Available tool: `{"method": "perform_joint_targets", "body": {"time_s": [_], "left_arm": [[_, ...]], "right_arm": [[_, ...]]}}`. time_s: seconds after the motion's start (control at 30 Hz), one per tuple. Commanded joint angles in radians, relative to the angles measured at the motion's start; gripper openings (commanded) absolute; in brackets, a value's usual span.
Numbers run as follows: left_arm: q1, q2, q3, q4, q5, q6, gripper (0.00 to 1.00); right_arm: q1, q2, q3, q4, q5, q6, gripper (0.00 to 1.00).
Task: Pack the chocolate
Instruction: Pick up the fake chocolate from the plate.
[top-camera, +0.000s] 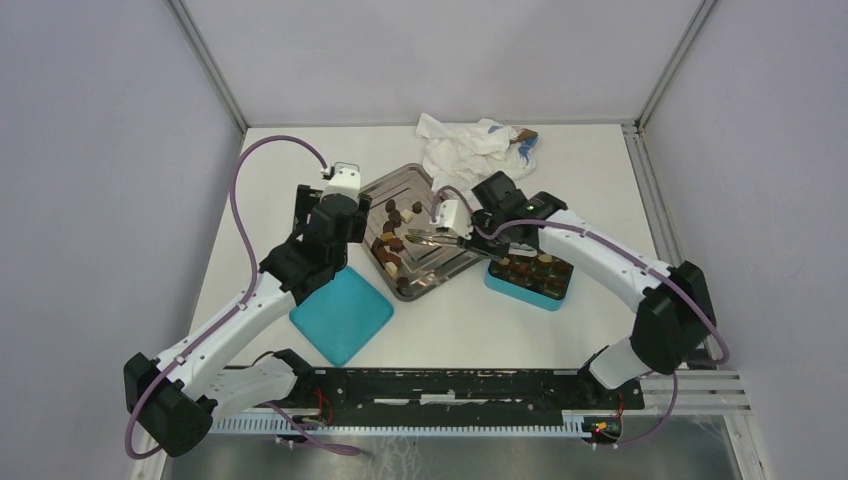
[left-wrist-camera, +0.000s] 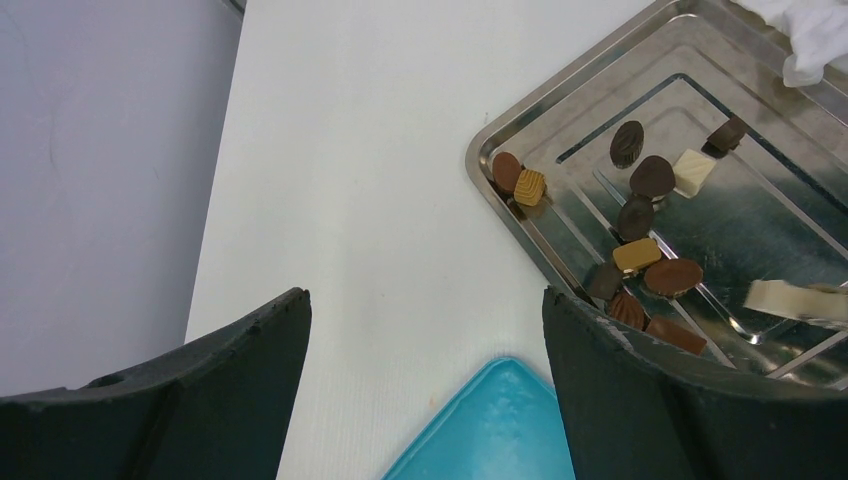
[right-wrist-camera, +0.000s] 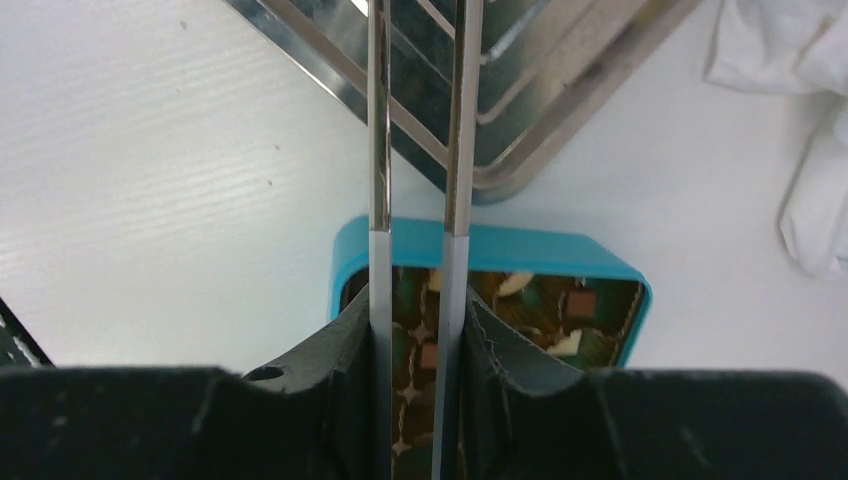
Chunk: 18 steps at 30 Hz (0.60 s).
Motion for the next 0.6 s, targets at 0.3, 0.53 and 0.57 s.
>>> {"method": "perform_joint_targets", "body": {"time_s": [0.3,0.53,0.57], "left_arm": [[0.006,-0.013,-0.004,0.046,0.019,0.016,0.91],[0.007,-0.001,-0.007,0.051,0.032,0.015,0.91],[0.007,0.001,-0.007,0.051,0.034,0.016,0.91]], "right_arm": [[-0.291,-0.550,-0.209,-0.153,0.116,-0.222,0.00],[-0.455,-0.772,-0.336,-0.271,0.188,-0.333,0.00],[-0.461,-0.799,-0.337,-0.290,0.200,-0.340,0.00]]}}
